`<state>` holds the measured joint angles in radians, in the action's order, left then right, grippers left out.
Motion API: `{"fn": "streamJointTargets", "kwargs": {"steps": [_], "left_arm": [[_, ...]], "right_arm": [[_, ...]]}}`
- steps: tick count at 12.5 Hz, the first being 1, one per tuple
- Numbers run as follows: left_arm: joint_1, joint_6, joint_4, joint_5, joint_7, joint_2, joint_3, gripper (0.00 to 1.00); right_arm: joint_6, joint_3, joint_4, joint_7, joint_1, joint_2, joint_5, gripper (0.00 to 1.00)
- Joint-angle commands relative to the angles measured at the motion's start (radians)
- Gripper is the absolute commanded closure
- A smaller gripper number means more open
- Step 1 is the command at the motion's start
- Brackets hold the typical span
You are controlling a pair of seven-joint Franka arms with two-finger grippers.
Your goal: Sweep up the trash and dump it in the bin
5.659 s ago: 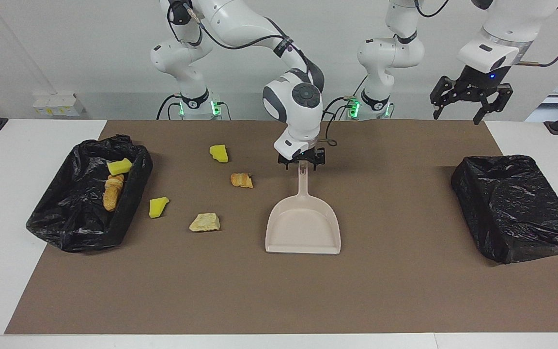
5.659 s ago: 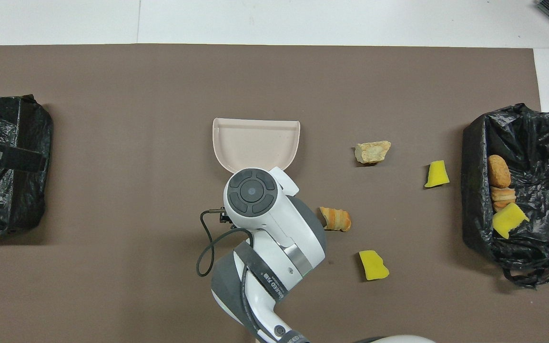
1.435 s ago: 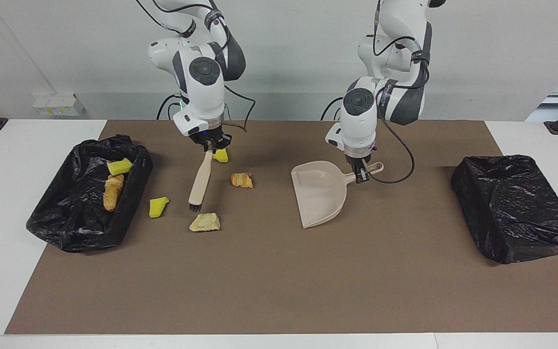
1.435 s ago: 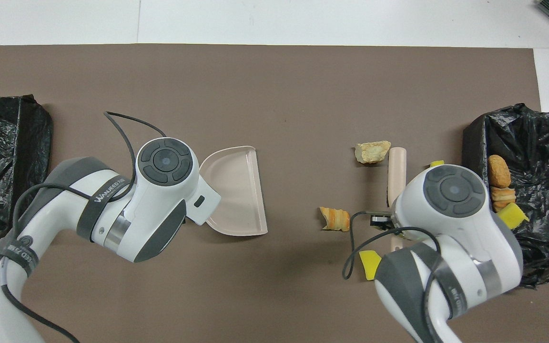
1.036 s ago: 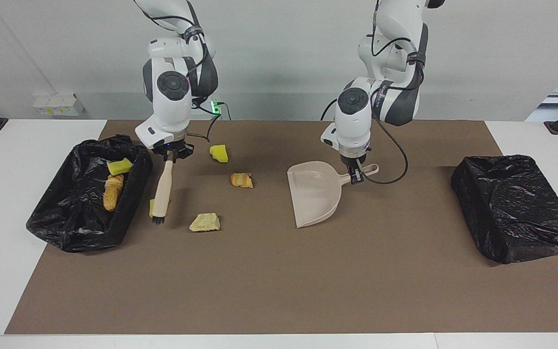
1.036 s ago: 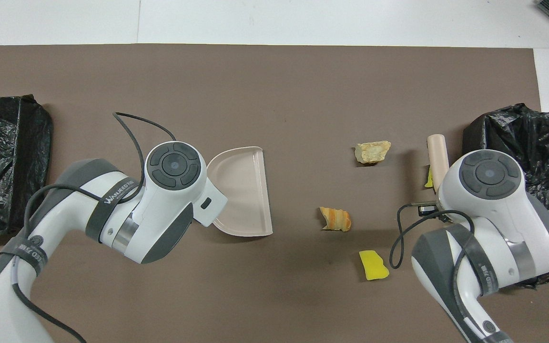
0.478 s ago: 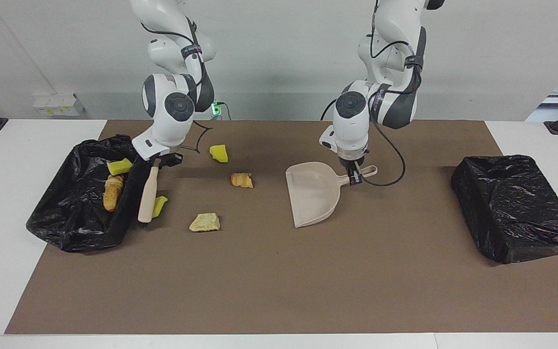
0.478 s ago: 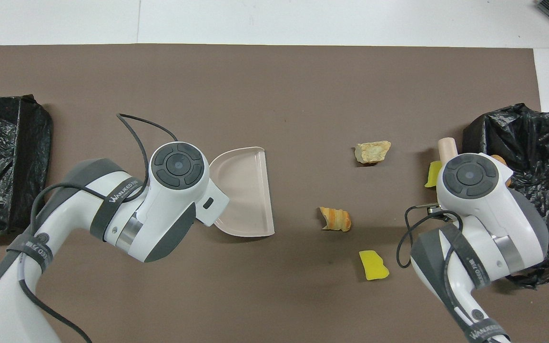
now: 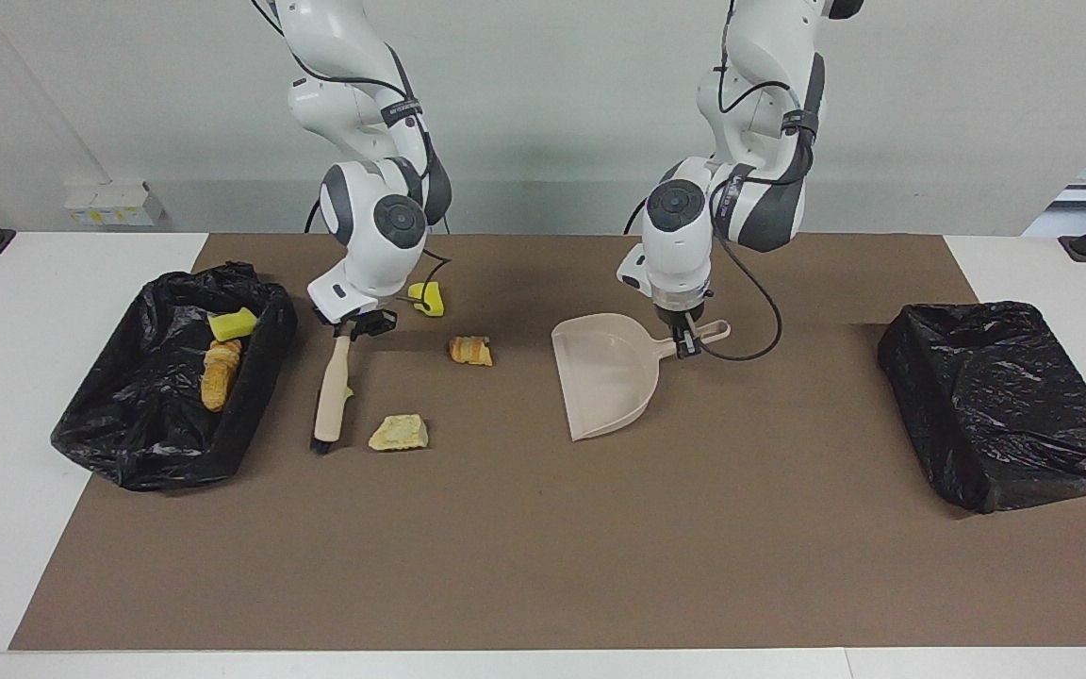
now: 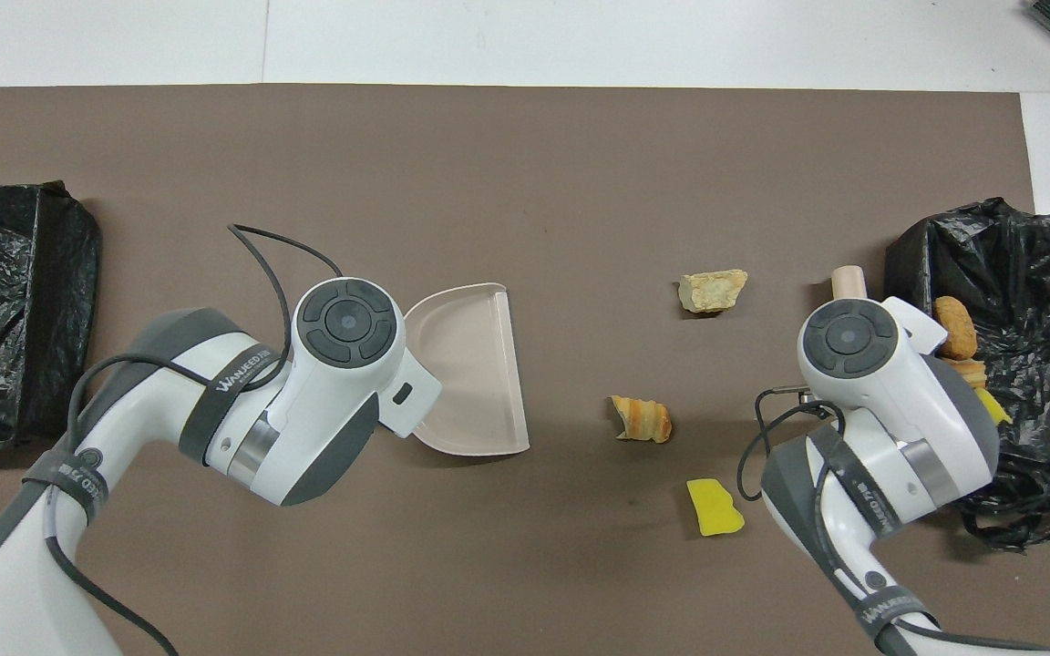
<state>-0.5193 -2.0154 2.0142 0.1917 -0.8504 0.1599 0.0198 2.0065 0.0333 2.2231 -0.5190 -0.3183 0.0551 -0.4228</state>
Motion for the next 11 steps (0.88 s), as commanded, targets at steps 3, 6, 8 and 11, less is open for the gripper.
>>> {"fn": "streamJointTargets", "kwargs": {"steps": [3, 6, 8, 11], "left_arm": [[-0.022, -0.008, 0.043, 0.014, 0.057, -0.028, -0.011, 1.0], [-0.022, -0.009, 0.043, 0.014, 0.07, -0.026, -0.009, 1.0], [-0.022, -0.017, 0.046, 0.014, 0.086, -0.026, -0.011, 1.0], [-0.019, -0.031, 0.052, 0.014, 0.09, -0.026, -0.011, 1.0]], "right_arm": [[0.122, -0.004, -0.006, 0.054, -0.079, 0.017, 0.2, 1.0], [0.178, -0.004, -0.011, 0.069, -0.122, 0.029, 0.37, 1.0], [0.189, -0.004, -0.014, 0.059, -0.172, 0.028, 0.483, 1.0], [0.189, -0.007, -0.02, 0.074, -0.234, 0.02, 0.623, 1.0]]}}
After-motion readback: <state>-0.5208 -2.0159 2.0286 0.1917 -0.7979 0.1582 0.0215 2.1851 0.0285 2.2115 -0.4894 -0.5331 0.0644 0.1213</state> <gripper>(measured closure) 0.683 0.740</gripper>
